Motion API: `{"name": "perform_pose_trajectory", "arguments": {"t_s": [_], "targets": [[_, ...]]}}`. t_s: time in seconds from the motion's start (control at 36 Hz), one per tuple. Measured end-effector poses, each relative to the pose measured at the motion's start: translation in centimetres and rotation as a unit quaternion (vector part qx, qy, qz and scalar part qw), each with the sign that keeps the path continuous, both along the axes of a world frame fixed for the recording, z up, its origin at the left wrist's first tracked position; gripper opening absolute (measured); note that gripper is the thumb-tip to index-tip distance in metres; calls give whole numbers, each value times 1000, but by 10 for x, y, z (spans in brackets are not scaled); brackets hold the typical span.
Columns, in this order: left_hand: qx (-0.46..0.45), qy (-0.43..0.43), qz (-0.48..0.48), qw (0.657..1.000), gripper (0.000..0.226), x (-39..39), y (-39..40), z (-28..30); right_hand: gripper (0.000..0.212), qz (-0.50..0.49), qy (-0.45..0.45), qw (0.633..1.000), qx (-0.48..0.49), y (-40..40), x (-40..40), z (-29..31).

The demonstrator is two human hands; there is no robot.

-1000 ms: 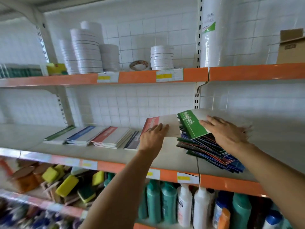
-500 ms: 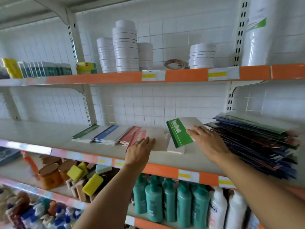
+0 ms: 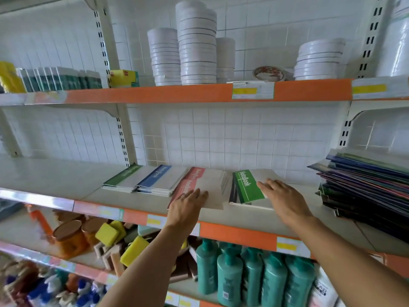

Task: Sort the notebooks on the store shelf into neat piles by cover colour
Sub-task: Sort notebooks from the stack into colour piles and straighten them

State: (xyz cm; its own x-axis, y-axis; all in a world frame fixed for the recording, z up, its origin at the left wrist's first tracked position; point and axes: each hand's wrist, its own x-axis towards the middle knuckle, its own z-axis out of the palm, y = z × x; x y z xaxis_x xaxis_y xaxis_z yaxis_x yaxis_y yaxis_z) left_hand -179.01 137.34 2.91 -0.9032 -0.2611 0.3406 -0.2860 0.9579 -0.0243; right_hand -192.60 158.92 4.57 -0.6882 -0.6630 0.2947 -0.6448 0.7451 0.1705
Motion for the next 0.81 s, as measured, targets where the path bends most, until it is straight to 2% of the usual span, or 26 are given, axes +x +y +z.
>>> {"name": "perform_pose_trajectory", "arguments": {"t_s": [0.22,0.5,0.69,0.81], "targets": [[2,13,-20,1000,49,-42,-23,-6,72,-6,-12,999,-43,-21,-38,-4],[21,1,-77,997,57,-89,-58,-29,74,-38,-31,999,-16,-47,-63,-10],[21,-33,-135,990,56,-120,-94,-44,73,-104,-39,994,-24,-67,-73,-19],[16,-72,-178,981,46,-134,-113,-48,71,-144,-45,988,-25,-84,-74,-21]]}}
